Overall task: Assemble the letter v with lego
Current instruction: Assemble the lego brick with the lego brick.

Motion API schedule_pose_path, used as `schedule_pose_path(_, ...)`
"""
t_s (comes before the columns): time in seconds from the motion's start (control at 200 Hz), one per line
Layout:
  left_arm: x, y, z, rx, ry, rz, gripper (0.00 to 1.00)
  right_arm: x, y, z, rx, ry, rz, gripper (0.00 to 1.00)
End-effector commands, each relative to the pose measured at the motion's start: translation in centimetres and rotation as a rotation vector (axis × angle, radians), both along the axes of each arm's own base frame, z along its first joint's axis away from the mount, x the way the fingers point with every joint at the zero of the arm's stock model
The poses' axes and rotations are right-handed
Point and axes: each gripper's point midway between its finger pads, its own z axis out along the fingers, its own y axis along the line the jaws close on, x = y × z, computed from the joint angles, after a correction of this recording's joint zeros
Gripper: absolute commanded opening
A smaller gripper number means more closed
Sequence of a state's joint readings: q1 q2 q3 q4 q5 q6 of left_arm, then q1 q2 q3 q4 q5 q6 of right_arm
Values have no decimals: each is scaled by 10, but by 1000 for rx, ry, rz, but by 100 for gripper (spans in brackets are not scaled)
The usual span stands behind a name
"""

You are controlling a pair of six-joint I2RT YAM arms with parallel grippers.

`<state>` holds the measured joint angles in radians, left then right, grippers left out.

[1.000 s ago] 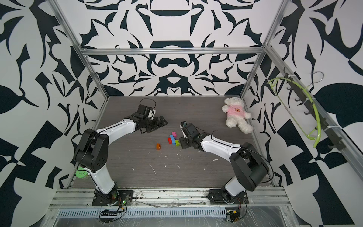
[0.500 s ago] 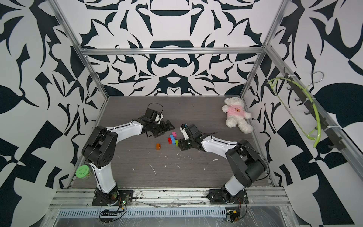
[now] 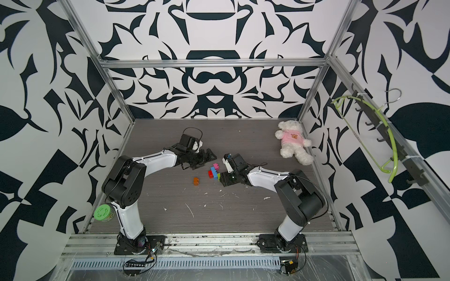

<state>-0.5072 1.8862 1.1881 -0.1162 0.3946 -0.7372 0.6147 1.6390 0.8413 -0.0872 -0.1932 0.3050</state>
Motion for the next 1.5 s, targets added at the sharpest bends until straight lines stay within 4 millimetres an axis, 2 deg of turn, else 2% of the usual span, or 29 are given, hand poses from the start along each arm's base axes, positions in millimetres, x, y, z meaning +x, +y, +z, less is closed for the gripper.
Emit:
schedule_pose_path(0.0, -8, -1, -11, 2, 35, -15, 100, 11, 12, 16, 10, -40, 3, 64)
schedule_pose_path(0.135, -8, 0, -11, 6, 34, -15, 100, 13, 17, 14, 1, -29, 10, 63)
schedule_pose_path(0.535, -10, 1, -13, 9, 41, -16, 100, 11, 15, 14, -49, -26, -16, 62)
schedule_pose_path(1.04, -11, 3, -10, 13, 36, -11, 100, 12, 17, 4, -165, -15, -30, 57)
schedule_pose_path(1.185, -11, 3, -9, 14, 33, -9, 100, 11, 16, 7, -168, -18, -40, 58)
schedule_pose_path(1.385, -10, 2, -8, 10, 32, -9, 100, 13, 18, 4, -177, -24, -26, 53)
schedule_pose_path(1.495, -11, 2, -7, 8, 31, -13, 100, 12, 23, 6, -154, -39, 5, 56)
